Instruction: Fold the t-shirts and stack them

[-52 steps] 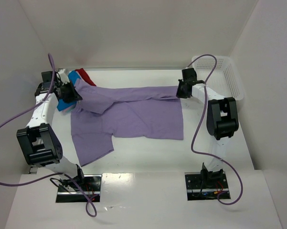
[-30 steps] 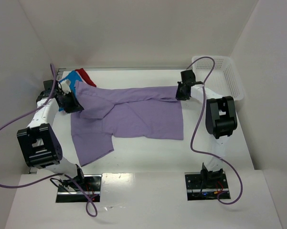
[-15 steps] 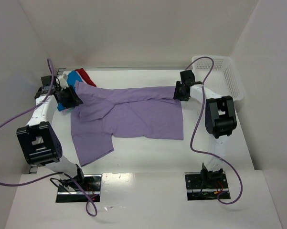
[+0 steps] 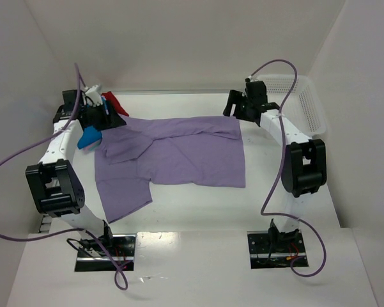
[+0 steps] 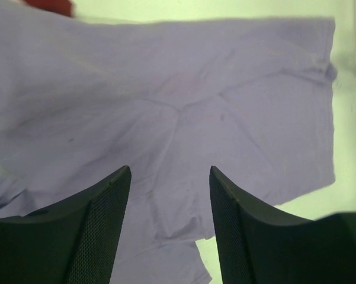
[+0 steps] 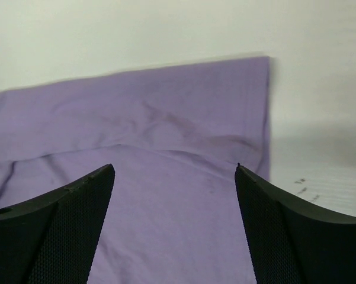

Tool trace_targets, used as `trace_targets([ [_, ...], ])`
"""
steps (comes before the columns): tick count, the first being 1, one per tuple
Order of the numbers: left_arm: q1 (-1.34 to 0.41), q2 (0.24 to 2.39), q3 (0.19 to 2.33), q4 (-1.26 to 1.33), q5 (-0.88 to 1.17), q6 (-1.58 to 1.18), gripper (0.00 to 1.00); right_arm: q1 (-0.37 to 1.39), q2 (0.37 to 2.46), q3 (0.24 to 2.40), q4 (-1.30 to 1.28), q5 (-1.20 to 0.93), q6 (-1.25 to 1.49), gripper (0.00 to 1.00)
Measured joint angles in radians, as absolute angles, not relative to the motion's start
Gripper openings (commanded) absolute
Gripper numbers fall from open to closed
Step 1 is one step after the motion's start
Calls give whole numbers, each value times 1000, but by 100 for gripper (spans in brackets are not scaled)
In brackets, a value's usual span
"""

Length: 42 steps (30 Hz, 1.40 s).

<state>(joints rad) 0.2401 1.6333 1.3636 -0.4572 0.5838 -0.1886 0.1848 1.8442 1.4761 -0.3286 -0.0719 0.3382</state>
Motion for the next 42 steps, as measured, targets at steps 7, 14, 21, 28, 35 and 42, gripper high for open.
trace_targets([
  [7, 111, 1668, 1364, -432, 438, -133, 70, 224, 1849, 1447, -283, -81, 351, 62],
  [14, 122, 1712, 1403, -362, 390, -137, 72, 227, 1928, 1447, -268, -38, 364, 11],
  [21, 122, 1773, 1474, -335, 369, -160, 85, 227, 2118, 1605, -275, -23, 358, 0],
  [28, 126, 1773, 1507, -323, 339, -163, 92, 233, 2259, 1774, -337, 23, 338, 0],
  [35, 139, 1773, 1512, -326, 317, -163, 99, 252, 2314, 1831, -429, 133, 287, 0],
  [42, 155, 1764, 1519, -336, 294, -163, 99, 253, 2334, 1873, -493, 230, 248, 0],
])
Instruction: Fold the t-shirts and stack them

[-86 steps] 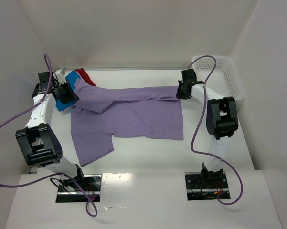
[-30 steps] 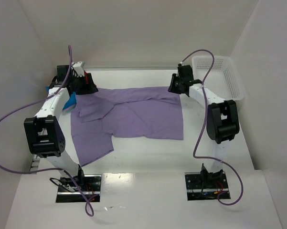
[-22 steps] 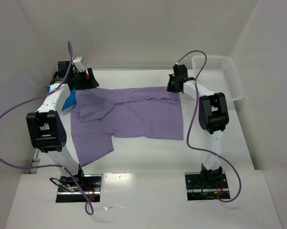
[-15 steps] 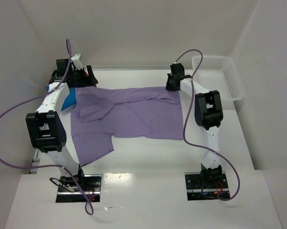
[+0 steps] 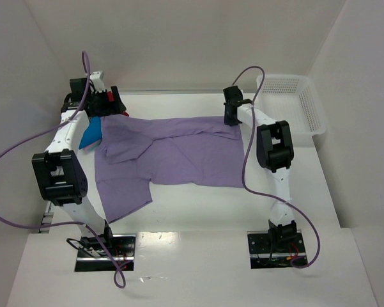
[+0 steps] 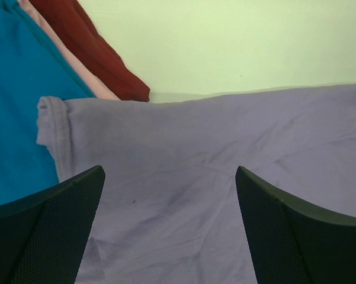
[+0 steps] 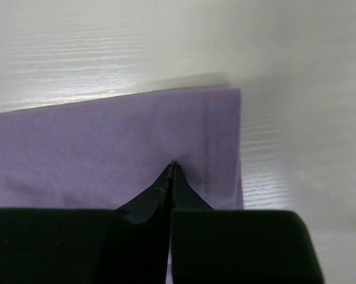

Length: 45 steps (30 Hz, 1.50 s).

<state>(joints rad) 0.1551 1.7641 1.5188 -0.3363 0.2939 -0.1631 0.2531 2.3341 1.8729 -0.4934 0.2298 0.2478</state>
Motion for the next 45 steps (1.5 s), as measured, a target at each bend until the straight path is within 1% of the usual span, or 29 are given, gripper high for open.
trace_targets([
  [8, 163, 1737, 1528, -342, 282, -161, 100, 245, 2346, 1890, -511, 281, 234, 0],
  [20, 163, 1735, 1528, -345, 281, -157, 100, 170, 2346, 1890, -517, 299, 226, 0],
  [38, 174, 1735, 1528, -374, 280, -124, 100, 139, 2347, 1889, -543, 406, 191, 0],
  [39, 174, 1735, 1528, -379, 281, -120, 100, 139, 2347, 1889, -543, 408, 189, 2],
  [40, 174, 1735, 1528, -387, 286, -108, 100, 138, 2347, 1889, -544, 408, 189, 10],
  [42, 174, 1735, 1528, -392, 293, -106, 100, 138, 2347, 1889, -544, 398, 187, 20],
  [45, 174, 1735, 1527, -400, 326, -104, 100, 138, 2341, 1889, -541, 363, 182, 27],
])
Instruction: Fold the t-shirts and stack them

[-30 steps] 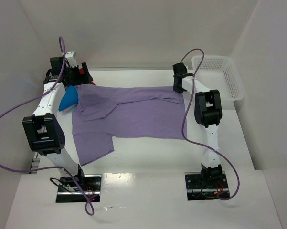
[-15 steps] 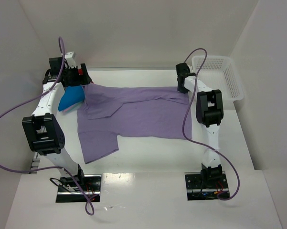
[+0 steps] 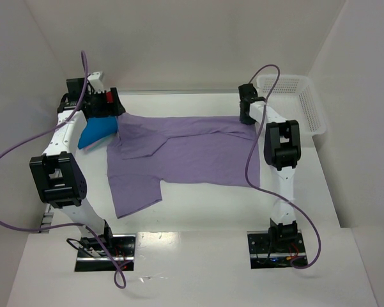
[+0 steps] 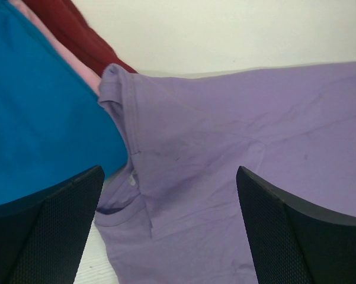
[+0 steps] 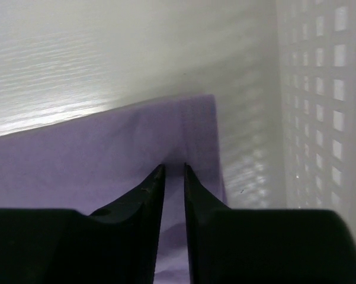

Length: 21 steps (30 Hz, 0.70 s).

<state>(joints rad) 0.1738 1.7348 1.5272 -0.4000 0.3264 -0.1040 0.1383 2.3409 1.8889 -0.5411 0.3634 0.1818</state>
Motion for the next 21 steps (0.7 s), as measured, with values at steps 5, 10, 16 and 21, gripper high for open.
trace_targets([
  [5, 174, 1735, 1491, -398, 384, -104, 100, 167, 2301, 1889, -539, 271, 187, 45],
  [10, 174, 1729, 1417, -410, 392, -104, 100, 229, 2218, 1889, -522, 159, 216, 47],
  [16, 174, 1663, 1329, -420, 390, -109, 100, 292, 2052, 1768, -401, 27, 260, 30],
  [21, 174, 1617, 1291, -414, 398, -113, 100, 303, 2013, 1643, -358, -23, 280, 15],
])
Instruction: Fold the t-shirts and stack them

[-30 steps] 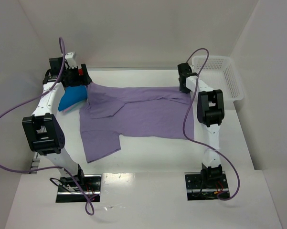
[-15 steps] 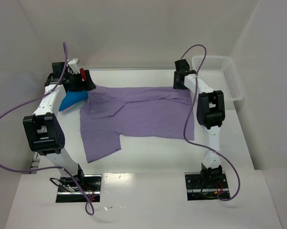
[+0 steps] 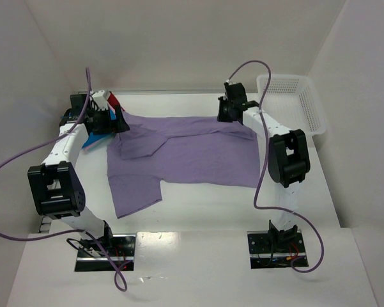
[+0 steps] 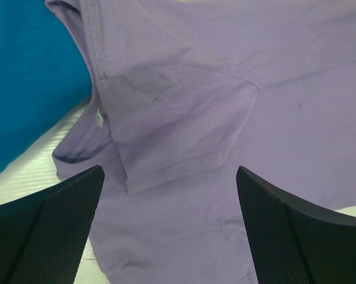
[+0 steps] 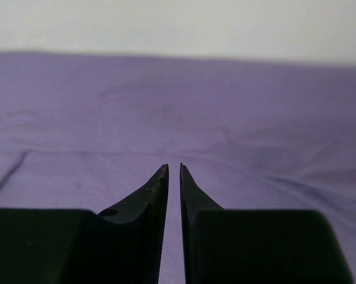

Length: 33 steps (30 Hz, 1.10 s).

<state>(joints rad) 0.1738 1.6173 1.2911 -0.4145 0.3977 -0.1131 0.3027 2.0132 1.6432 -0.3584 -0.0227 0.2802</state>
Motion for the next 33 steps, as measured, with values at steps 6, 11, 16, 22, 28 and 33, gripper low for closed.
trace_targets([
  [6, 174, 1578, 1219, -400, 427, -132, 100, 303, 2012, 1455, -362, -32, 301, 12],
  [11, 174, 1576, 1195, -405, 453, -136, 100, 303, 2009, 1394, -363, -13, 306, 12],
  [16, 173, 1575, 1195, -405, 487, -136, 100, 303, 1998, 1385, -364, 10, 305, 11],
  [22, 173, 1575, 1195, -414, 504, -135, 100, 303, 1998, 1381, -379, 55, 296, 11],
  [28, 173, 1575, 1195, -421, 504, -135, 100, 303, 1998, 1381, -407, 94, 286, 9],
  [33, 173, 1575, 1195, -428, 504, -134, 100, 303, 2001, 1381, -421, 117, 275, 9],
])
